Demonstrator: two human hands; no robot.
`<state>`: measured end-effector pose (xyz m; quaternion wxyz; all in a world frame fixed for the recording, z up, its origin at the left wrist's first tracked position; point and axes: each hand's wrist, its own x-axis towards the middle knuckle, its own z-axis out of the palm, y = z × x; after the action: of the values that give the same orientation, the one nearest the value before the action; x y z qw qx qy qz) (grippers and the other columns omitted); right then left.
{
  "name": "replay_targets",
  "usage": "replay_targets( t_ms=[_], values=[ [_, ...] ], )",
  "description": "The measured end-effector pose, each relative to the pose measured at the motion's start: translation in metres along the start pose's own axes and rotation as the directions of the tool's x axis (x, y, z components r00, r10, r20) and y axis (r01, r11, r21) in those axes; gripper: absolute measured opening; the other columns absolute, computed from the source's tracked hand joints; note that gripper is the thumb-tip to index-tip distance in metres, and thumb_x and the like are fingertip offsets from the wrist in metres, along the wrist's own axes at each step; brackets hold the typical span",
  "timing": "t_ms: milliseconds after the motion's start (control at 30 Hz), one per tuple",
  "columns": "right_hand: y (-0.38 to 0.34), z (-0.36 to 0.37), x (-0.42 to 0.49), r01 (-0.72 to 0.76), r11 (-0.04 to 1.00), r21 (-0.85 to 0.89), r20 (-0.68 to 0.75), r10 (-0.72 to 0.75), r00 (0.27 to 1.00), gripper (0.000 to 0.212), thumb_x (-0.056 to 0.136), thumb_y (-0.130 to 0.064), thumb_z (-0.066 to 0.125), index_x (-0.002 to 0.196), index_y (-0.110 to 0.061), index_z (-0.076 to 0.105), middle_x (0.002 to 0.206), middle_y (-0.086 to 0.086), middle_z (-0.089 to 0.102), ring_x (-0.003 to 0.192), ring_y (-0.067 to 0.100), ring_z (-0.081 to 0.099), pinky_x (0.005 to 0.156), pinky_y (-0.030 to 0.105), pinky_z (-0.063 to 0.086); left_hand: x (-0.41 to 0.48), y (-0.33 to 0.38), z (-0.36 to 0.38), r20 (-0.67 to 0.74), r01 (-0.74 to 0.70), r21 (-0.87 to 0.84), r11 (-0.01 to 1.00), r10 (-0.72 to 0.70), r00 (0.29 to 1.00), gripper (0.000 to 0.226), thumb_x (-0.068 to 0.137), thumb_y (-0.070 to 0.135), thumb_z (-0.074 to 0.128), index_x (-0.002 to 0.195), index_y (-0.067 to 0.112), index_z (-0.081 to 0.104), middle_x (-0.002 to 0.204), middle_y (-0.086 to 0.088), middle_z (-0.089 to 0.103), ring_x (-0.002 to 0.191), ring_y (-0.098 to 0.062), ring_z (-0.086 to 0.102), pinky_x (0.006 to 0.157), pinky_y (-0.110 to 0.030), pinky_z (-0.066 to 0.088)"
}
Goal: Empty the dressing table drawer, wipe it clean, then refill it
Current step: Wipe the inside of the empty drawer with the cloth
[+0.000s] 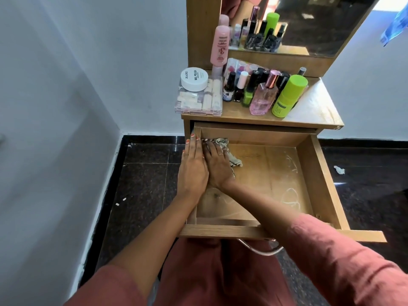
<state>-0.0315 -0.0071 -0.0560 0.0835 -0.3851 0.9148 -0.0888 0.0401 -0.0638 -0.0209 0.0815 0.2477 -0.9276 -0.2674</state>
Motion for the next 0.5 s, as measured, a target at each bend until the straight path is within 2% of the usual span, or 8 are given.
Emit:
replay_targets(
  t_ms=[100,233,300,500],
  values=[
    [0.009,-0.005,-0.002,0.065,0.998,0.005,0.023,-0.065,0.998,0.059,0.094,-0.028,0.04,0.146,-0.011,0.017,0.154,0.009,0.02,0.142,0.026,0.017,0.117,0.041,0.014,0.0,0.001,-0.001,-0.015,-0.011,-0.001,1.0,0.011,1.0,0.05,0.1,0.012,0.022,0.148,0.009,0.007,0.157,-0.005,0.0,0.145,-0.015,-0.002,0.117,-0.025,-0.001],
    [0.016,-0.007,-0.018,0.143,0.989,0.02,0.086,-0.144,0.986,0.053,0.097,-0.024,0.035,0.145,-0.011,0.02,0.153,0.009,0.021,0.142,0.024,0.016,0.118,0.038,0.014,-0.002,0.001,0.001,-0.034,-0.019,0.015,1.0,0.02,0.999,0.05,0.1,0.01,0.024,0.147,0.009,0.007,0.157,-0.006,0.001,0.146,-0.016,-0.001,0.116,-0.024,-0.002],
    [0.016,-0.004,-0.027,0.167,0.986,0.005,0.065,-0.167,0.984,0.053,0.096,-0.021,0.037,0.145,-0.008,0.022,0.152,0.012,0.023,0.141,0.027,0.019,0.118,0.04,0.016,-0.002,0.001,0.002,-0.041,-0.014,0.026,1.0,0.015,0.999,0.051,0.1,0.011,0.024,0.148,0.009,0.006,0.157,-0.005,0.0,0.146,-0.016,-0.001,0.117,-0.025,0.0],
    [0.01,-0.002,-0.018,0.118,0.993,-0.018,0.017,-0.118,0.993,0.06,0.091,-0.021,0.046,0.144,-0.006,0.023,0.149,0.016,0.025,0.14,0.031,0.021,0.115,0.044,0.017,-0.002,0.001,0.003,-0.042,-0.014,0.068,0.998,0.017,0.999,0.051,0.1,0.012,0.023,0.148,0.009,0.005,0.157,-0.006,-0.001,0.146,-0.016,-0.002,0.117,-0.025,-0.002]
  ],
)
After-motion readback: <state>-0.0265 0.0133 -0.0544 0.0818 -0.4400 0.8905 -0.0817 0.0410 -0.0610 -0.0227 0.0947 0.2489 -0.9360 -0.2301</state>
